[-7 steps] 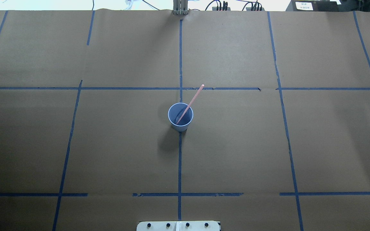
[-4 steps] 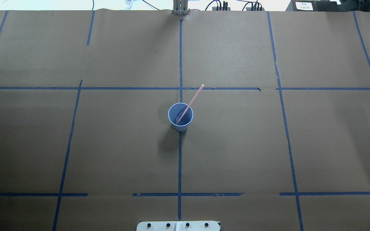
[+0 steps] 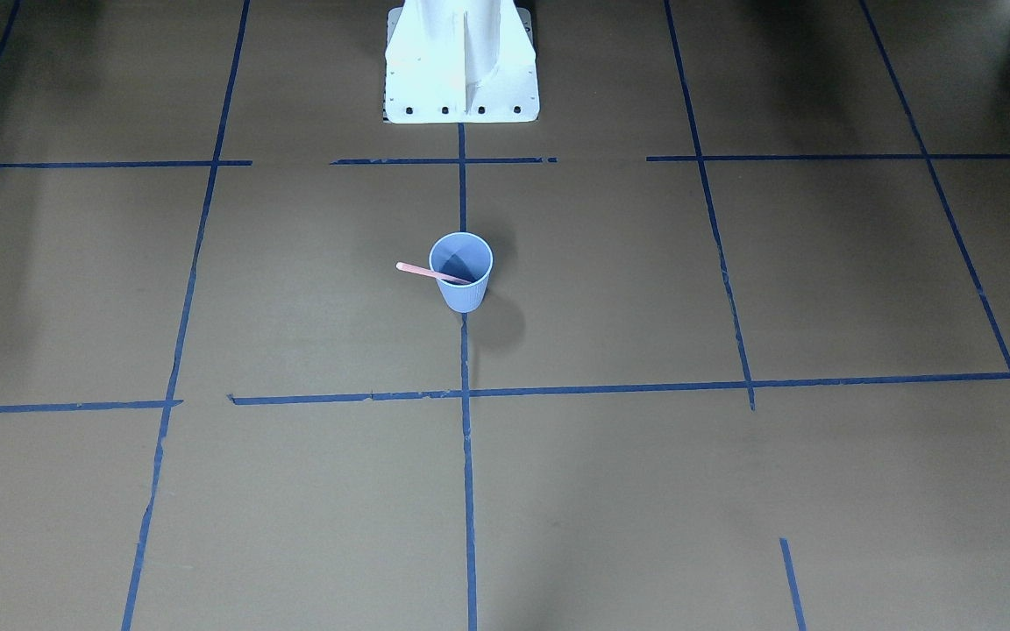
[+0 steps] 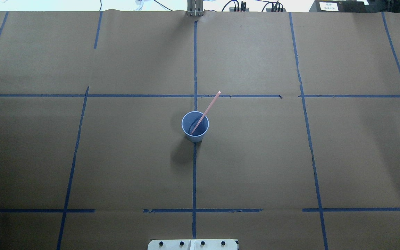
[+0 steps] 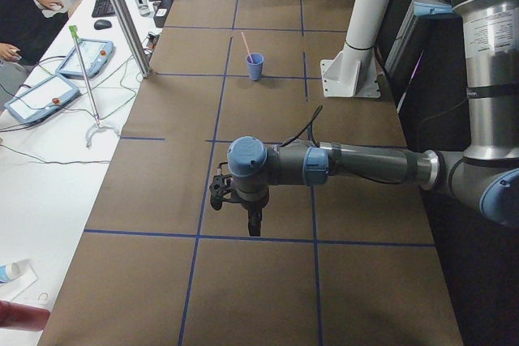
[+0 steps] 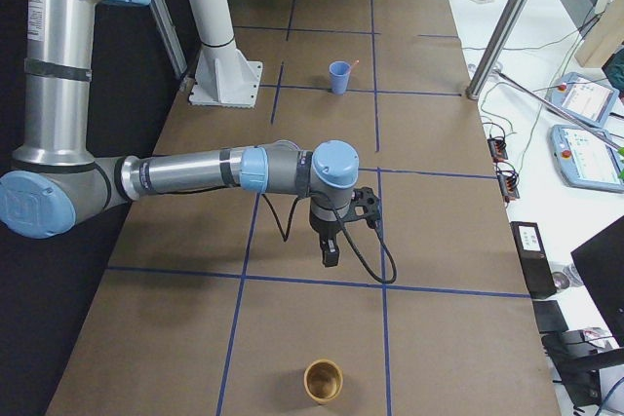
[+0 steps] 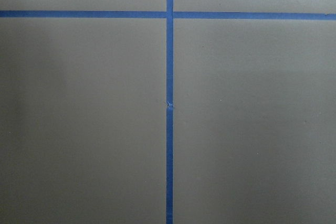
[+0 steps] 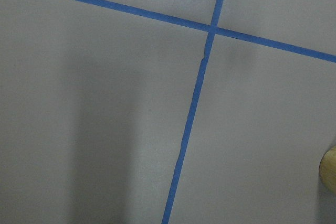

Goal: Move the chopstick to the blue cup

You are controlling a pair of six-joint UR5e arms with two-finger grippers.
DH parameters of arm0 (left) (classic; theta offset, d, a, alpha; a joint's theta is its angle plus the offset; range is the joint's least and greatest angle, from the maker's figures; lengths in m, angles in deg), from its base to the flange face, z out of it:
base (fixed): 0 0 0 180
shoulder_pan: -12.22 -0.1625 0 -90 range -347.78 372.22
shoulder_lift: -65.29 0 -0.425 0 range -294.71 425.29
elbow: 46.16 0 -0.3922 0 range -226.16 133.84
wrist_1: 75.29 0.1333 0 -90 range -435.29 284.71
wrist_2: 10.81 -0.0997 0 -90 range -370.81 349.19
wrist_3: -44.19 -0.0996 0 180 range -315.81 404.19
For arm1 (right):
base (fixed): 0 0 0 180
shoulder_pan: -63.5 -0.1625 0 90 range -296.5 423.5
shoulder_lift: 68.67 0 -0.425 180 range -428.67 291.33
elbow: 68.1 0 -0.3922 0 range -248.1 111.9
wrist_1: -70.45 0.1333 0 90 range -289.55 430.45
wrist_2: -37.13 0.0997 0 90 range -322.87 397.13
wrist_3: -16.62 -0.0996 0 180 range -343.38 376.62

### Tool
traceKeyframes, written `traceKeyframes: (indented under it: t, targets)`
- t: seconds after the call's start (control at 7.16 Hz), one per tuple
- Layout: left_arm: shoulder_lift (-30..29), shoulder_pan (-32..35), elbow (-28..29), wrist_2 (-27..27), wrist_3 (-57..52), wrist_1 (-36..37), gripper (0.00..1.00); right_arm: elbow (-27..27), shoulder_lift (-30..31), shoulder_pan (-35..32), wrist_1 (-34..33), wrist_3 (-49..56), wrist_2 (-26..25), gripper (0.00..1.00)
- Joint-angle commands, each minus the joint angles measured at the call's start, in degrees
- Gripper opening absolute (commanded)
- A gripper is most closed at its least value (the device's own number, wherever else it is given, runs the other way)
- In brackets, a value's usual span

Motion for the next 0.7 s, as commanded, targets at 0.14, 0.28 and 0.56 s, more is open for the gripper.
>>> traceKeyframes:
  t: [0.14, 0.28, 0.56]
  targets:
    - [0.2, 0.0, 0.3, 0.0, 0.0, 0.0, 1.0, 0.0, 0.0, 0.0, 0.0, 0.0, 0.1, 1.0]
    - [0.2, 0.0, 0.3, 0.0, -0.1, 0.0, 1.0, 0.3, 0.1, -0.1, 0.0, -0.1, 0.2, 1.0]
    - [1.5, -0.1, -0.8, 0.0, -0.1, 0.0, 1.0, 1.0, 0.3, -0.3, 0.0, -0.2, 0.2, 1.0]
